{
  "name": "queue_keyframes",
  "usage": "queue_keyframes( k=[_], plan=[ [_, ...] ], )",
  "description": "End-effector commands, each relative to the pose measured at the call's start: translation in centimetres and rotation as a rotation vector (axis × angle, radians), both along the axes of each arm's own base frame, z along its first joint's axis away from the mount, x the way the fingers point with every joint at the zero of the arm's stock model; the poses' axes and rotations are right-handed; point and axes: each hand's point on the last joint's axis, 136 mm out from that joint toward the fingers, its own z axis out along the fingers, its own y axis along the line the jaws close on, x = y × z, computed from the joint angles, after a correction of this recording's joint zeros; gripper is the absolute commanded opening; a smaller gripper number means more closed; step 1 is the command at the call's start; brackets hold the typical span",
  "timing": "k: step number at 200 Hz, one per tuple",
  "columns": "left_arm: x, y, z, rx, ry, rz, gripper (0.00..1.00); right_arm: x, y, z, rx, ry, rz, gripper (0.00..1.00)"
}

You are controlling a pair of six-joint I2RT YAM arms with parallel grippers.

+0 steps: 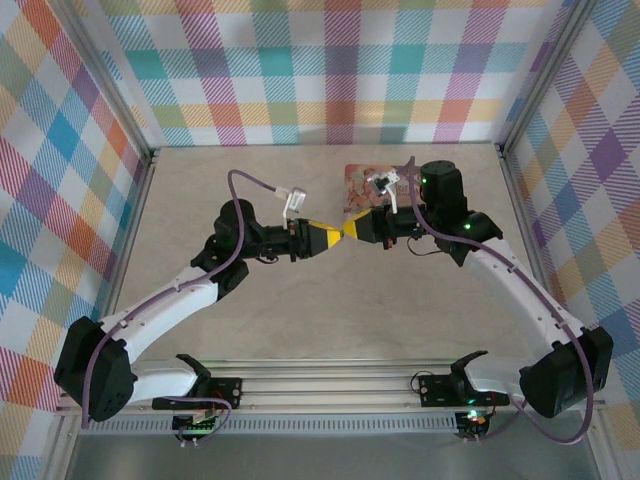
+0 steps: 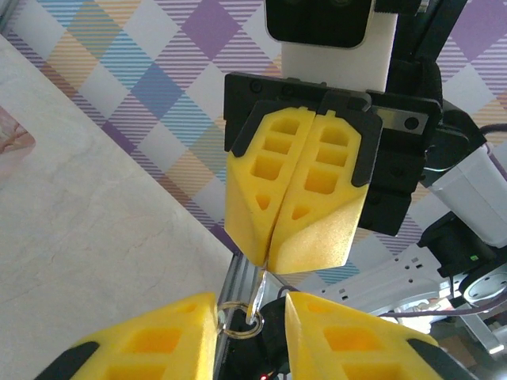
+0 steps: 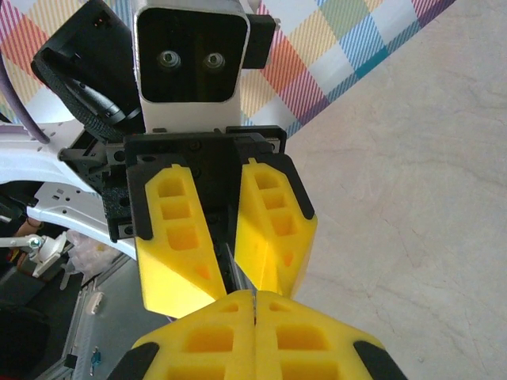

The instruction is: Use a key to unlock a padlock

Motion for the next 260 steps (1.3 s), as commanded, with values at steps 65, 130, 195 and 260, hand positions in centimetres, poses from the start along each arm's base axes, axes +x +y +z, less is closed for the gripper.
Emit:
queue_keyframes(
  k=[65, 130, 195, 260],
  plan=[
    [-0.6, -0.7, -0.3, -0.002, -0.007, -0.040, 0.21, -0.3, -0.2, 0.7, 0.028, -0.034, 0.014, 0.00],
    [-0.7, -0.2, 0.0, 0.024, -0.053, -0.007, 0.00, -0.3, -0.1, 0.4, 0.032, -0.013, 0.018, 0.00],
    [-0.1, 2.2, -2.9, 0.165, -0.075, 0.147, 0.00, 2.7, -1.6, -0.7, -0.068, 0.016, -0.170, 0.54],
    [0.8, 3.9, -6.5, 0.284, -0.035, 0.244, 0.00, 12.1, -6.0, -8.3, -0.443, 0.182, -0.600, 0.54]
  ],
)
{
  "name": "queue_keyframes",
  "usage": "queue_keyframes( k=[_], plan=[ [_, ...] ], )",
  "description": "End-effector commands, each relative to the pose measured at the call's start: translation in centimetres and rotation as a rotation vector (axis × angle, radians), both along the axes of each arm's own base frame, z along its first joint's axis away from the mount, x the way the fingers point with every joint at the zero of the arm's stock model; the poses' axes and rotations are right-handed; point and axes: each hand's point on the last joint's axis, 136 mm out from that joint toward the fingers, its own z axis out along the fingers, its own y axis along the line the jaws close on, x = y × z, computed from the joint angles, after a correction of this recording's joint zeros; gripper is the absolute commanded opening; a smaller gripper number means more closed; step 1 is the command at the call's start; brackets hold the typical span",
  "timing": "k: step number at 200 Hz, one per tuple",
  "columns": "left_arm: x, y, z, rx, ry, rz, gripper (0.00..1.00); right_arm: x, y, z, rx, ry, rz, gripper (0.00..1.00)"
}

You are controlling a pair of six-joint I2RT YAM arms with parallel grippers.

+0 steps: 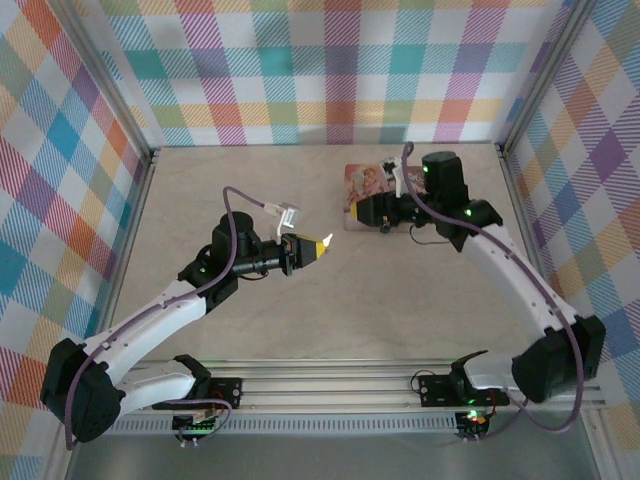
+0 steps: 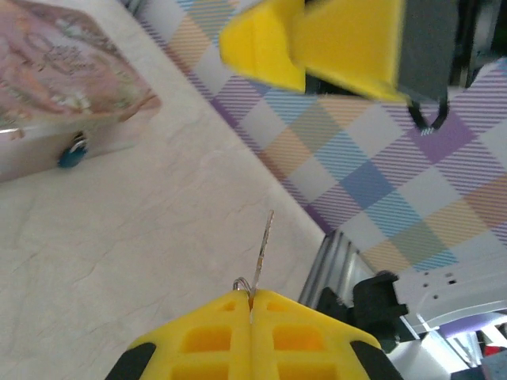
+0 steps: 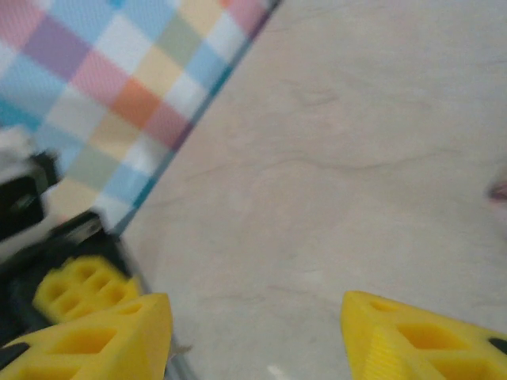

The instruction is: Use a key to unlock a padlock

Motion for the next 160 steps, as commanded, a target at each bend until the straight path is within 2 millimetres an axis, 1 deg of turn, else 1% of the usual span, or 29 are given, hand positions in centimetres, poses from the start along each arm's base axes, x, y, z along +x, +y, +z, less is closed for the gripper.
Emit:
queue_keyframes(
  k=[1, 17, 40, 50, 51, 66, 92, 107, 117, 136, 160],
  plan=[
    [0.2, 0.9, -1.1, 0.057, -0.018, 0.042, 0.00, 3.9, -2.9, -4.8, -0.219, 0.111, -0.217, 0.54],
    [0.3, 1.2, -1.7, 0.082, -0.012, 0.053, 0.00, 6.5, -4.1, -7.1, -0.329, 0.142, -0.312, 0.51],
    [0.4, 1.5, -2.3, 0.107, -0.009, 0.067, 0.00, 9.5, -5.0, -9.5, -0.440, 0.169, -0.381, 0.50],
    [0.5, 1.6, -2.6, 0.116, -0.007, 0.072, 0.00, 10.6, -5.0, -10.4, -0.471, 0.177, -0.390, 0.50],
    [0.5, 1.6, -2.6, 0.117, -0.006, 0.073, 0.00, 10.9, -5.0, -10.7, -0.480, 0.179, -0.394, 0.50],
    [0.5, 1.7, -3.2, 0.128, 0.005, 0.070, 0.00, 12.4, -4.7, -12.3, -0.520, 0.198, -0.386, 0.49],
    [0.6, 1.5, -3.8, 0.134, 0.020, 0.059, 0.00, 14.2, -3.9, -15.1, -0.569, 0.247, -0.357, 0.48],
    [0.6, 1.5, -4.2, 0.141, 0.027, 0.055, 0.00, 14.5, -3.3, -16.2, -0.562, 0.269, -0.335, 0.47],
    [0.7, 1.4, -4.5, 0.148, 0.033, 0.055, 0.00, 14.2, -2.4, -16.7, -0.528, 0.292, -0.299, 0.46],
    [0.9, 1.5, -4.8, 0.150, 0.040, 0.061, 0.00, 13.1, -1.1, -17.9, -0.483, 0.323, -0.245, 0.46],
    [1.1, 1.5, -5.1, 0.144, 0.052, 0.057, 0.00, 11.3, -0.4, -19.6, -0.458, 0.375, -0.193, 0.44]
  ],
)
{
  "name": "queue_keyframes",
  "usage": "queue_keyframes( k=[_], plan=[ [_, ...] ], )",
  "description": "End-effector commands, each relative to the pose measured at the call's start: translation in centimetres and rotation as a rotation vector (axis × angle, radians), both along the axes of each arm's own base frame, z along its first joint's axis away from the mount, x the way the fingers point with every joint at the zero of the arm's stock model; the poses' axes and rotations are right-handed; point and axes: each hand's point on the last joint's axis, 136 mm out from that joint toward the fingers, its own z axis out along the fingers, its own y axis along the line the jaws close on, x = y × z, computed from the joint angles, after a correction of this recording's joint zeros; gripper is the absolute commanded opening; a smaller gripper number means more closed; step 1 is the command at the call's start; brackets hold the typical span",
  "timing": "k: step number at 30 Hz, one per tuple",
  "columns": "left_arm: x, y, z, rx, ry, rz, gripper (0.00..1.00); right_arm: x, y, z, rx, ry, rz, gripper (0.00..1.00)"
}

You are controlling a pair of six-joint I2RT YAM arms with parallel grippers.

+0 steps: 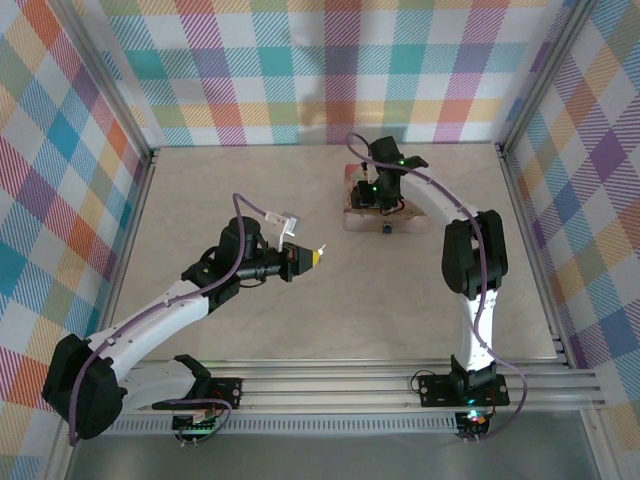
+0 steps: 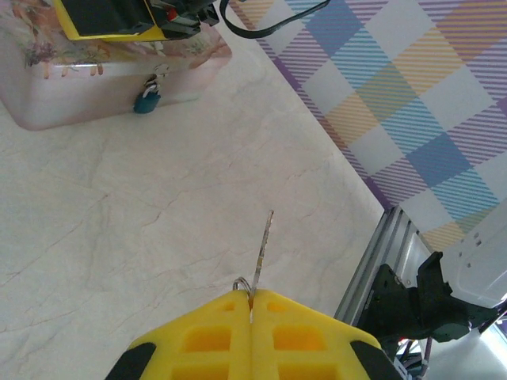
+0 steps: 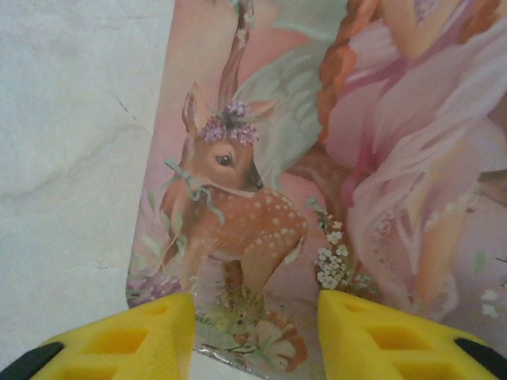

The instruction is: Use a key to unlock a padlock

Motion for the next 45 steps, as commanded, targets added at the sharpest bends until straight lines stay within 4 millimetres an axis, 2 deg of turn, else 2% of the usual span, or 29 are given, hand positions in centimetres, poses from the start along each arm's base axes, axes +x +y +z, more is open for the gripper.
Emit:
queue_keyframes(
  k=[1, 8, 12, 17, 21, 24, 32, 36, 40, 43, 45],
  plan=[
    [0.3, 0.1, -0.7, 0.005, 0.003, -0.008, 0.00, -2.6, 1.7, -1.2, 0.076, 0.072, 0.076, 0.43],
    [0.5, -0.2, -1.1, -0.026, 0.025, -0.017, 0.00, -6.5, 4.0, -3.0, 0.177, 0.167, 0.113, 0.38],
    [0.1, -0.5, -0.6, -0.052, 0.023, -0.036, 0.00, -8.8, 5.5, -3.0, 0.209, 0.183, 0.151, 0.37],
    [-0.2, 0.3, -2.3, 0.024, 0.031, -0.031, 0.00, -10.6, 6.2, -2.3, 0.213, 0.180, 0.181, 0.34],
    [-0.3, 0.6, -3.0, 0.023, 0.037, -0.018, 0.00, -11.2, 6.6, -1.4, 0.235, 0.168, 0.169, 0.34],
    [-0.1, 0.6, -3.5, 0.030, 0.052, -0.005, 0.00, -11.6, 7.6, -0.8, 0.271, 0.168, 0.177, 0.34],
    [-0.1, 1.0, -4.3, 0.061, 0.068, 0.016, 0.00, -12.6, 10.6, -2.4, 0.324, 0.236, 0.204, 0.35],
    [-0.3, 1.5, -4.3, 0.079, 0.062, 0.028, 0.00, -11.7, 12.1, -2.6, 0.350, 0.244, 0.211, 0.35],
    [-0.6, 2.1, -4.4, 0.100, 0.055, 0.037, 0.00, -10.6, 13.0, -1.8, 0.367, 0.226, 0.218, 0.35],
    [-0.8, 2.5, -4.8, 0.125, 0.061, 0.045, 0.00, -10.2, 12.8, -0.4, 0.358, 0.189, 0.214, 0.37],
    [-0.9, 2.7, -5.2, 0.139, 0.067, 0.045, 0.00, -10.0, 11.9, 0.6, 0.324, 0.140, 0.188, 0.40]
  ],
)
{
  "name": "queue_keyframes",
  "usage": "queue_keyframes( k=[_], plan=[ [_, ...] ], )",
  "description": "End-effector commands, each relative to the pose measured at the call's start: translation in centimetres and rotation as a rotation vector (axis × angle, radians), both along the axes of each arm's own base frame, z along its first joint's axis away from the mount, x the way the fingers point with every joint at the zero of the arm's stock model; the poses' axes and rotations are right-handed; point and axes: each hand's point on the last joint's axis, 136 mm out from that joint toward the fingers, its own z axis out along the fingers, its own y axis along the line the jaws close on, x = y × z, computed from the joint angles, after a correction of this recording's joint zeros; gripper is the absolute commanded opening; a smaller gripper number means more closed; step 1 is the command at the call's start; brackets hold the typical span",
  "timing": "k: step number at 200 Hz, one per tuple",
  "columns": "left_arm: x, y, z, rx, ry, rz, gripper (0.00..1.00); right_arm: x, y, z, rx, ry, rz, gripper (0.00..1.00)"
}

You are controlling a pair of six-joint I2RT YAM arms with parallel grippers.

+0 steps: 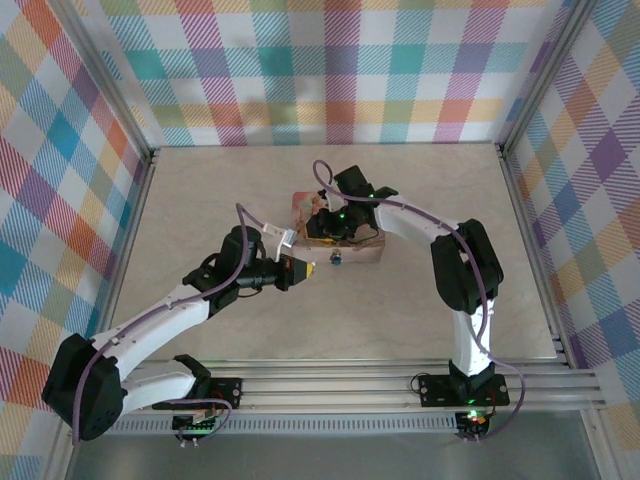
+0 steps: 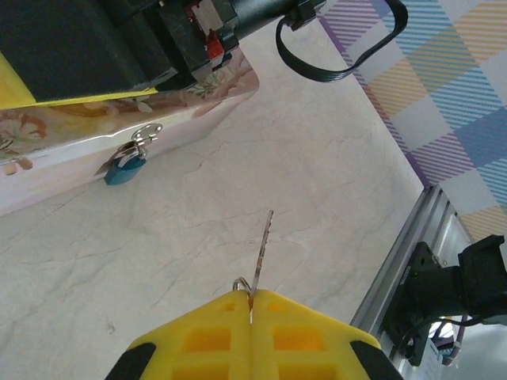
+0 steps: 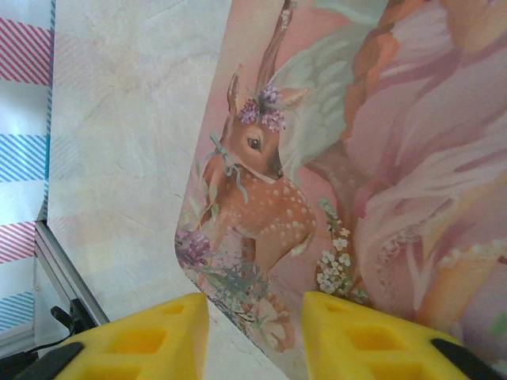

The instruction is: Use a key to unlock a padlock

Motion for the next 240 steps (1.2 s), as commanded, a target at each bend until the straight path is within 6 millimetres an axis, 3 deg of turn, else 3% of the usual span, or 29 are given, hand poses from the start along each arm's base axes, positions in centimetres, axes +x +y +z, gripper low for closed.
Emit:
queue_keyframes(
  k=[1, 33, 58, 77, 114, 156, 240],
  plan=[
    [-0.4, 1.0, -1.3, 0.054, 0.006, 0.008, 0.00, 0.0, -1.8, 0.6, -0.093, -0.052, -0.065, 0.41],
    [-0.7, 1.3, -2.2, 0.057, 0.017, 0.016, 0.00, -0.6, -5.7, 3.4, -0.235, -0.252, -0.191, 0.44],
    [-0.9, 1.7, -3.1, 0.069, 0.031, 0.031, 0.00, -2.5, -7.2, 4.2, -0.291, -0.335, -0.226, 0.45],
    [-0.9, 2.0, -3.8, 0.084, 0.045, 0.047, 0.00, -4.2, -7.3, 3.2, -0.314, -0.353, -0.245, 0.46],
    [-1.0, 2.2, -4.5, 0.086, 0.055, 0.060, 0.00, -6.0, -7.1, -1.1, -0.366, -0.302, -0.309, 0.49],
    [-1.2, 2.6, -5.0, 0.116, 0.054, 0.062, 0.00, -4.4, -6.4, -3.5, -0.438, -0.308, -0.356, 0.54],
    [-1.4, 3.2, -5.6, 0.146, 0.029, 0.066, 0.00, -2.3, -6.3, -5.3, -0.477, -0.335, -0.451, 0.54]
  ],
)
